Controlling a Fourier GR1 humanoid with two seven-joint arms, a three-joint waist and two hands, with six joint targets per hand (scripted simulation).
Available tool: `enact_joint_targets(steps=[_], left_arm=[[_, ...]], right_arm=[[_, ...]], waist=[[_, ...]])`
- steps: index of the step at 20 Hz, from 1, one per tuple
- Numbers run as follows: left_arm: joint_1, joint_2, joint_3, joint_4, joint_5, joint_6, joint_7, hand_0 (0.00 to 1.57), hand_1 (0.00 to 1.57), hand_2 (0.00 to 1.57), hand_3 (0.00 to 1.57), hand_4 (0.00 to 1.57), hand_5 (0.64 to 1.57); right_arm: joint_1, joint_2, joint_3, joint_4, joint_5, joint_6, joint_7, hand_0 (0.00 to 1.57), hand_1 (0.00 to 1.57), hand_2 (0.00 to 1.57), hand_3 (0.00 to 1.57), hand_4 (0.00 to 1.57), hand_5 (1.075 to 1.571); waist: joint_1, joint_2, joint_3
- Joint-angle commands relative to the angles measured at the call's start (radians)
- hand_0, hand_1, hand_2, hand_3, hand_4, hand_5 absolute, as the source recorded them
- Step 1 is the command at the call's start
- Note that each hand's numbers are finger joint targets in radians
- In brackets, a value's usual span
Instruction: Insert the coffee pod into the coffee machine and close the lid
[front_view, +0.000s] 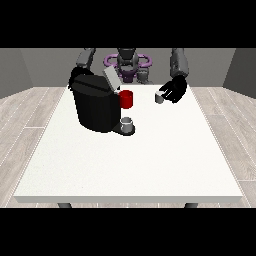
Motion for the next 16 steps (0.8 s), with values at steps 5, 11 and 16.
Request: enact_joint_targets(steps=[5, 11, 16], left_arm=[[-0.130, -0.005, 0.003, -0.063, 0.002, -0.099, 0.068, 1.27, 1.27, 1.34, 1.29, 0.55, 1.571], [-0.106, -0.006, 0.022, -0.067, -0.003, -0.104, 0.060, 1.27, 1.27, 1.34, 1.29, 0.55, 1.571], [-0.275, 0.059, 0.067, -0.049, -0.006, -0.125, 0.146, 1.02, 1.02, 1.21, 1.23, 0.50, 1.571]], right_arm=[[-0.011, -0.024, -0.009, 0.078, -0.001, 0.040, -0.067, 0.00, 0.00, 0.00, 0.00, 0.47, 1.571], [0.004, 0.018, -0.003, 0.050, -0.017, 0.010, -0.062, 0.00, 0.00, 0.00, 0.00, 0.50, 1.571], [-0.070, 0.024, 0.044, 0.015, -0.004, 0.012, -0.054, 0.00, 0.00, 0.00, 0.00, 0.52, 1.571]], waist=[[-0.016, -0.017, 0.0002], [-0.023, -0.030, -0.0001], [-0.094, 0.036, -0.0001]])
